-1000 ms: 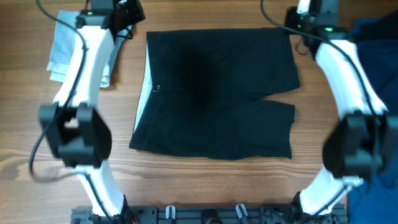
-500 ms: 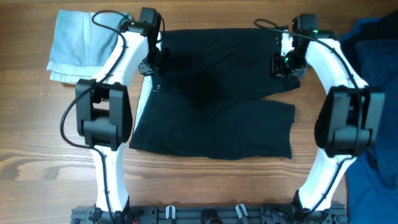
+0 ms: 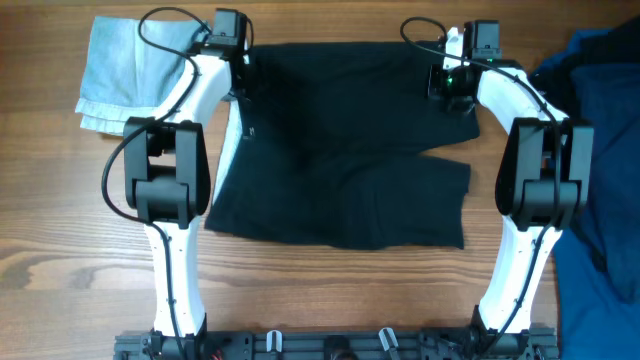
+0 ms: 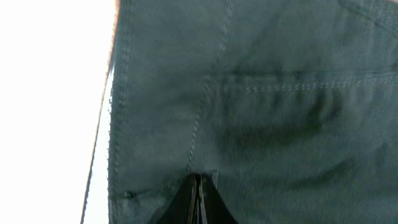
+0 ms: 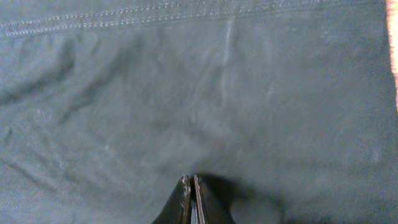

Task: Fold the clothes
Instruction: 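Grasp waistband corners with both grippers and pull shorts upward flat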

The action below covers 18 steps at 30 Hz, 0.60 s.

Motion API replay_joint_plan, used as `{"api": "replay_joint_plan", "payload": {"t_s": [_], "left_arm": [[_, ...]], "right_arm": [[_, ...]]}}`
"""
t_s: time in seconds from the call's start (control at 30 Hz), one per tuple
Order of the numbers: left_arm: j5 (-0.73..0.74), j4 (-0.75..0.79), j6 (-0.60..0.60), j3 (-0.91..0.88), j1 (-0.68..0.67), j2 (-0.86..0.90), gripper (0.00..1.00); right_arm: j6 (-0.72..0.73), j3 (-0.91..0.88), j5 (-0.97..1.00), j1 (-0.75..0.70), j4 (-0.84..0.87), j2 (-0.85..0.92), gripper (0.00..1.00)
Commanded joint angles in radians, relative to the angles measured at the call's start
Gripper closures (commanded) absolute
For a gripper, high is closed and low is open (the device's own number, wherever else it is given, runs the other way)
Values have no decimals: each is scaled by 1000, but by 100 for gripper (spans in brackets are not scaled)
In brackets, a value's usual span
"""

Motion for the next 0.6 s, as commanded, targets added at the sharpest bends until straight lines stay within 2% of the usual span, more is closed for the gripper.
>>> {"api": "replay_joint_plan", "payload": {"t_s": [0.0, 0.07, 0.13, 0.2, 0.27, 0.3, 0.33, 0.4, 0.47, 0.57], "left_arm": [[-43, 112, -1, -14, 73, 76, 96], [-43, 219, 11, -14, 90, 94, 96], [43, 300, 13, 0, 106, 85, 96], [88, 287, 13, 45, 108, 43, 96], [88, 278, 13, 65, 108, -34, 96], [88, 264, 13, 66, 108, -100, 96], [88, 206, 4, 66, 107, -182, 90], [88, 40, 2, 66, 108, -306, 82], [87, -135, 2, 66, 108, -393, 75], [84, -361, 2, 66, 109, -441, 49]], "right_arm": [[30, -21, 77, 3, 114, 66, 96], [32, -21, 76, 3, 233, 68, 96], [52, -20, 37, 3, 381, 54, 96], [52, -19, 38, 2, 411, -4, 94], [52, -19, 37, -2, 365, -91, 87], [52, -19, 37, -7, 267, -175, 75], [53, -19, 38, -14, 145, -258, 64], [53, -19, 38, -40, -137, -405, 48], [56, -19, 38, -68, -352, -488, 47], [72, -23, 38, -139, -670, -519, 45]]}}
